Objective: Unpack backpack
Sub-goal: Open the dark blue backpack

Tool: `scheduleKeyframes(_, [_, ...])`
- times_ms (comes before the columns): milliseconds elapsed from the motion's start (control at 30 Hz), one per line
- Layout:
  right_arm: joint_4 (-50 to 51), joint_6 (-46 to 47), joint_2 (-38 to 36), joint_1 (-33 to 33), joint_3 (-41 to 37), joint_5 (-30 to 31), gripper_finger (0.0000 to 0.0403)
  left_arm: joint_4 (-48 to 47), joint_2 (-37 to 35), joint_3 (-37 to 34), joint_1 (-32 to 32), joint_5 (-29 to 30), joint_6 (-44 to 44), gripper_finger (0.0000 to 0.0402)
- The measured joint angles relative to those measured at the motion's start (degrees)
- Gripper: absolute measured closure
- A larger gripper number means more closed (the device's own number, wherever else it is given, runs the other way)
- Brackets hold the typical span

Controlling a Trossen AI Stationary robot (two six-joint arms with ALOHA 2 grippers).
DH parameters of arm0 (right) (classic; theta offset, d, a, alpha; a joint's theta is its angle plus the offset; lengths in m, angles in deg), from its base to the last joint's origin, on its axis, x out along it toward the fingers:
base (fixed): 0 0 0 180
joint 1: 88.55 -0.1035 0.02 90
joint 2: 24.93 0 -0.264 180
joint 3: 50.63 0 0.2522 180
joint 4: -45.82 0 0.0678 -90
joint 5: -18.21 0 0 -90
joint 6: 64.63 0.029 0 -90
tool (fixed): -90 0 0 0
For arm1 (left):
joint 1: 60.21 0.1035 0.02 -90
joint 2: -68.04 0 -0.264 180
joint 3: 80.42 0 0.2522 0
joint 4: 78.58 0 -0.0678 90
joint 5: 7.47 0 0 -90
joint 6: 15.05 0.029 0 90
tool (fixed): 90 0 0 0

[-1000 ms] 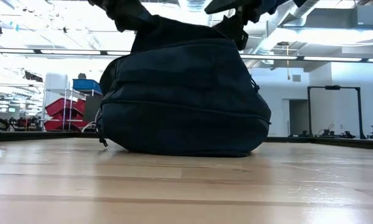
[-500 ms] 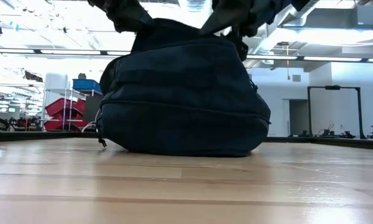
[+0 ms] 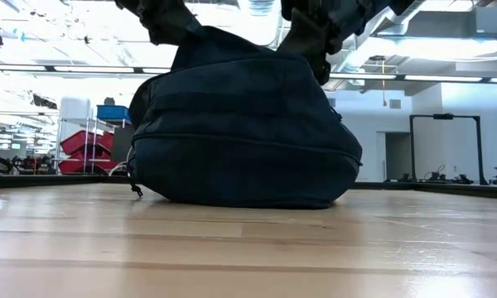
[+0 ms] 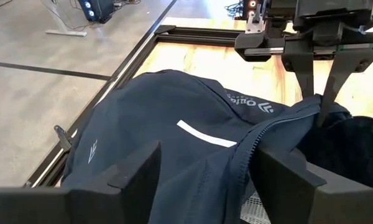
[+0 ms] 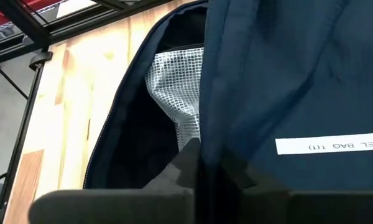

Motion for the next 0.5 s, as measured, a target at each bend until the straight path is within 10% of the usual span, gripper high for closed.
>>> scheduleKeyframes(500, [2.9,0.3,-0.1,0.2,0.0,-0.2,0.0400,-13.2,-5.4,3.2,0.0,1.5,1.9,0.0072])
